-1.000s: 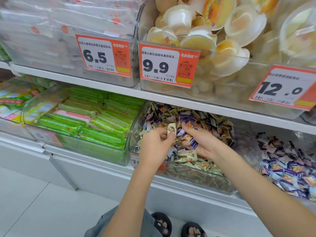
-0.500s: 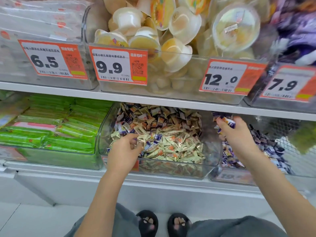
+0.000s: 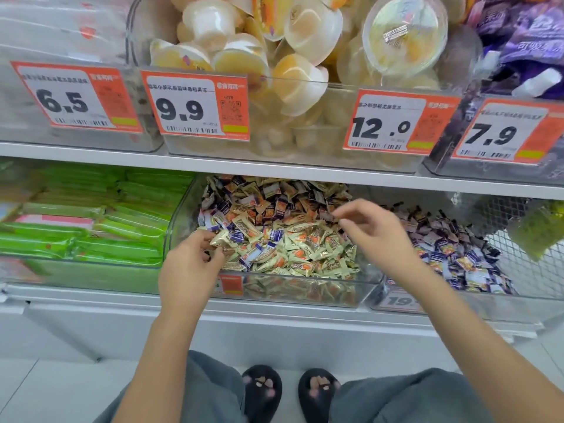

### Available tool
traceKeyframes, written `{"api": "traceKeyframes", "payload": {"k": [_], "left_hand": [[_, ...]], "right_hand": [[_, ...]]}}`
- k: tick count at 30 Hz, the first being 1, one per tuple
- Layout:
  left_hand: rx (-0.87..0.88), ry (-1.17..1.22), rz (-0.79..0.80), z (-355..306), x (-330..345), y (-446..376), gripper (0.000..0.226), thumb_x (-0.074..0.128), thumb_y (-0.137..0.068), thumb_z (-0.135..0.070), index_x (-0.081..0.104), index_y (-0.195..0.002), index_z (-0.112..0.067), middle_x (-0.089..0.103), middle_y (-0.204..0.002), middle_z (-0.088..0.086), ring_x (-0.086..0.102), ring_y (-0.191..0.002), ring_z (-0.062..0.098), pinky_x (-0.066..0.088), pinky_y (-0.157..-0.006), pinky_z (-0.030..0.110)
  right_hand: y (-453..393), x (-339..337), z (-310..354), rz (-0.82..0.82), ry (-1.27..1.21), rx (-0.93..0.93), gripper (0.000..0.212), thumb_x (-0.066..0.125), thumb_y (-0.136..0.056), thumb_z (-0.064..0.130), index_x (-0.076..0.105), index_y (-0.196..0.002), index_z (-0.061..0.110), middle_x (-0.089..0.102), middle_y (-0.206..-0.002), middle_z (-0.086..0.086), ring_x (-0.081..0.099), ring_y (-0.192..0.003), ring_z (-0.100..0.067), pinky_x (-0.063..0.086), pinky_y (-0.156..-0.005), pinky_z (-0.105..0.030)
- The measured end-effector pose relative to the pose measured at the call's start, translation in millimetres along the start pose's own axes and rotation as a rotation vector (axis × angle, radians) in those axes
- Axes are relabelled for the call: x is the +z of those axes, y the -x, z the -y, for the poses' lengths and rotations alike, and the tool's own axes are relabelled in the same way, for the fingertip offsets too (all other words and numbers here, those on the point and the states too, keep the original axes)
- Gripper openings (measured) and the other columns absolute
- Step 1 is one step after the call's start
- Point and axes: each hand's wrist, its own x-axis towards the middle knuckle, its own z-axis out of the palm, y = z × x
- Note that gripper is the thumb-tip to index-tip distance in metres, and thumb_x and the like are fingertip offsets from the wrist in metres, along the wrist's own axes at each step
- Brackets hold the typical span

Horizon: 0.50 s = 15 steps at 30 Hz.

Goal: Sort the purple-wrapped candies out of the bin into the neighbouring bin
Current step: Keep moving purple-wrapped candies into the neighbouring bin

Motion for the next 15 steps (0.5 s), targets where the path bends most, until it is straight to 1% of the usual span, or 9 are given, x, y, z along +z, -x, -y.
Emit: {"api": "traceKeyframes", "payload": {"k": [3,5,7,8,9,10,12,13,15], "left_hand": [[-0.024,-0.025,-0.020,1,-1,-2,0.009,0.061,-0.087,-0.021,0.064,-0.095,-0.023,0.061,-0.072,-0.010,0.059,-0.068,0.015,0.046,-0.056,0.028],[-0.039,-0.016,-0.052,3,-2,-3,0.009,0.058,-0.088,-0.019,0.064,-0.092,-0.023,0.058,-0.068,-0.010,0.056,-0.064,0.012,0.041,-0.052,0.023],[-0.042,0.003,-0.044,5,-3,-3,0.010,0.058,-0.088,-0.015,0.064,-0.093,-0.022,0.056,-0.065,-0.011,0.054,-0.062,0.009,0.041,-0.053,0.023],[-0.037,0.015,-0.028,5,-3,-2,0.012,0.058,-0.088,-0.014,0.065,-0.094,-0.021,0.056,-0.066,-0.011,0.055,-0.063,0.008,0.044,-0.056,0.025],[-0.028,0.026,-0.007,6,-3,-1,0.013,0.058,-0.087,-0.012,0.065,-0.095,-0.020,0.058,-0.068,-0.011,0.056,-0.065,0.008,0.048,-0.060,0.027],[-0.016,0.034,0.018,7,-3,-1,0.014,0.059,-0.087,-0.011,0.066,-0.095,-0.020,0.060,-0.071,-0.010,0.057,-0.067,0.008,0.050,-0.064,0.029],[0.021,0.036,0.074,9,-4,-1,0.015,0.060,-0.086,-0.008,0.067,-0.096,-0.016,0.063,-0.078,-0.007,0.059,-0.073,0.012,0.052,-0.069,0.032],[0.040,0.027,0.093,10,-5,-1,0.016,0.060,-0.086,-0.006,0.067,-0.097,-0.015,0.064,-0.082,-0.005,0.060,-0.076,0.014,0.052,-0.071,0.033],[0.069,0.003,0.079,13,-9,-1,0.021,0.059,-0.085,-0.002,0.069,-0.098,-0.015,0.066,-0.088,-0.004,0.060,-0.082,0.015,0.051,-0.072,0.032]], "right_hand": [[-28,50,14,0.328,0.156,-0.094,0.025,0.061,-0.091,0.014,0.064,-0.111,0.029,0.061,-0.108,0.022,0.055,-0.085,0.015,0.040,-0.072,-0.001],[-50,76,17,0.458,0.284,-0.103,0.031,0.060,-0.092,0.016,0.060,-0.121,0.025,0.060,-0.121,0.012,0.050,-0.090,0.014,0.035,-0.079,-0.002],[-70,93,16,0.541,0.401,-0.070,0.035,0.060,-0.092,0.018,0.056,-0.127,0.021,0.058,-0.130,0.003,0.054,-0.107,-0.005,0.042,-0.093,-0.018],[-78,98,15,0.585,0.479,-0.061,0.035,0.059,-0.092,0.016,0.056,-0.127,0.019,0.058,-0.129,-0.001,0.055,-0.111,-0.014,0.045,-0.096,-0.027],[-84,100,14,0.630,0.557,-0.057,0.034,0.057,-0.091,0.010,0.056,-0.124,0.018,0.059,-0.123,-0.002,0.056,-0.109,-0.019,0.048,-0.092,-0.032],[-88,102,11,0.672,0.617,-0.053,0.036,0.053,-0.088,0.001,0.056,-0.120,0.018,0.060,-0.113,-0.002,0.056,-0.101,-0.020,0.050,-0.082,-0.033],[-92,101,6,0.743,0.666,-0.044,0.041,0.046,-0.081,-0.008,0.054,-0.111,0.020,0.056,-0.092,0.002,0.054,-0.082,-0.018,0.044,-0.063,-0.029],[-93,99,2,0.761,0.652,-0.045,0.040,0.046,-0.080,-0.008,0.054,-0.107,0.020,0.054,-0.086,0.002,0.051,-0.076,-0.016,0.040,-0.058,-0.028],[-93,93,-5,0.761,0.583,-0.033,0.033,0.050,-0.080,-0.003,0.053,-0.101,0.022,0.057,-0.087,-0.002,0.049,-0.071,-0.014,0.038,-0.055,-0.026]]}}
